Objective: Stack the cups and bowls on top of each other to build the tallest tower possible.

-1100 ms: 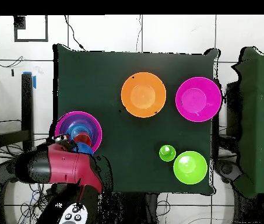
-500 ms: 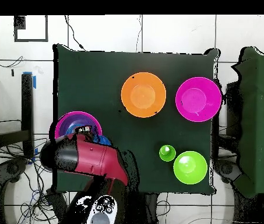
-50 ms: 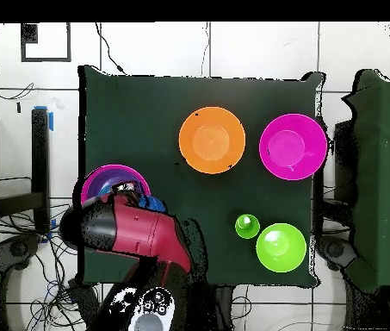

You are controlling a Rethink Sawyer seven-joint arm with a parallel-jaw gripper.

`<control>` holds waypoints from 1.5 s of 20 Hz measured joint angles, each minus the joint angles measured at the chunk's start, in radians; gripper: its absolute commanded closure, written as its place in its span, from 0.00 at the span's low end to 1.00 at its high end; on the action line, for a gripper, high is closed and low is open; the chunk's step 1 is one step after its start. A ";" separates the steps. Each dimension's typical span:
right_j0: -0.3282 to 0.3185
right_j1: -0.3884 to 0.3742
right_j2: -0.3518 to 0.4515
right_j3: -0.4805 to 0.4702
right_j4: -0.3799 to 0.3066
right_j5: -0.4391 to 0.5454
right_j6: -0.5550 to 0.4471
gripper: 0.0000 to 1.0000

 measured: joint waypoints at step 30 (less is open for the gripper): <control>0.074 -0.012 0.001 -0.010 0.000 0.043 0.000 1.00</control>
